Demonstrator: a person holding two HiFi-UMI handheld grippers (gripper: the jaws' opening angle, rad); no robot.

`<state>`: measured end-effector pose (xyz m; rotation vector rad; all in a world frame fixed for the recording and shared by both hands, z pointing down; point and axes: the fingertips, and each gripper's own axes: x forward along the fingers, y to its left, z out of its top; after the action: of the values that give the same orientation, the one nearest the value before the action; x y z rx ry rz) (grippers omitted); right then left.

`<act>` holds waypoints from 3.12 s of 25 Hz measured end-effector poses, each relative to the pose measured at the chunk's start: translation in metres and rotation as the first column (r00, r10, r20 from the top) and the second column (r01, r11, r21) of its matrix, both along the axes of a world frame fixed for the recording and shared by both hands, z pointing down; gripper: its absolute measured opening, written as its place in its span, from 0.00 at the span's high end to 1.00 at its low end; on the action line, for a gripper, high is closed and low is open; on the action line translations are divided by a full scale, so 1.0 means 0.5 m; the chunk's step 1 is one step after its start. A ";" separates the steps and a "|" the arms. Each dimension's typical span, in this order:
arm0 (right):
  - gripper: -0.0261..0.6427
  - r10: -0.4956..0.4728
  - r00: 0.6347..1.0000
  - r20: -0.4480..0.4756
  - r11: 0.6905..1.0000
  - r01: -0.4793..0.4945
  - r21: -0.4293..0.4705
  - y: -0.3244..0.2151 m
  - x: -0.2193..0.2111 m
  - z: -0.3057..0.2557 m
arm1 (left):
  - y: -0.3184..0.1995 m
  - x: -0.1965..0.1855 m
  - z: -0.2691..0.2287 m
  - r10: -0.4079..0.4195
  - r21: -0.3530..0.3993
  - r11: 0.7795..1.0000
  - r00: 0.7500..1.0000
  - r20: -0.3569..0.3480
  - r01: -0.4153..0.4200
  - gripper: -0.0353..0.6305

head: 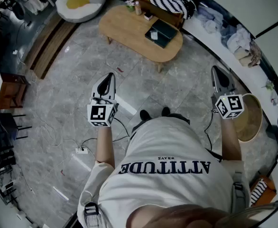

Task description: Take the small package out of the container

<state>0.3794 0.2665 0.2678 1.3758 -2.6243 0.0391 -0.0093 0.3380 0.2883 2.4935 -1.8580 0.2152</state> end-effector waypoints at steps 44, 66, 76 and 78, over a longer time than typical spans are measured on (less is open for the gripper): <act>0.93 0.010 1.000 0.005 1.000 -0.010 -0.024 0.087 -0.188 0.012 | 0.069 -0.175 0.052 0.037 -0.039 0.998 0.997 -0.067 -0.040 0.91; 0.93 -0.087 0.995 0.052 0.993 0.090 -0.075 -0.220 -0.217 0.051 | -0.174 -0.174 0.057 -0.035 -0.072 0.997 0.996 -0.083 0.029 0.91; 0.93 -0.141 0.988 0.066 0.985 0.147 -0.091 -0.404 -0.206 0.051 | -0.303 -0.139 0.058 -0.091 -0.098 0.992 0.993 -0.075 0.084 0.91; 0.93 -0.146 0.986 0.077 0.983 0.153 -0.098 -0.438 -0.200 0.059 | -0.330 -0.125 0.058 -0.098 -0.098 0.991 0.993 -0.071 0.091 0.91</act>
<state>0.2793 0.0473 0.2975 1.1613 -2.7323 0.2031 -0.0718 0.1732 0.3173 2.3129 -1.8843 0.1979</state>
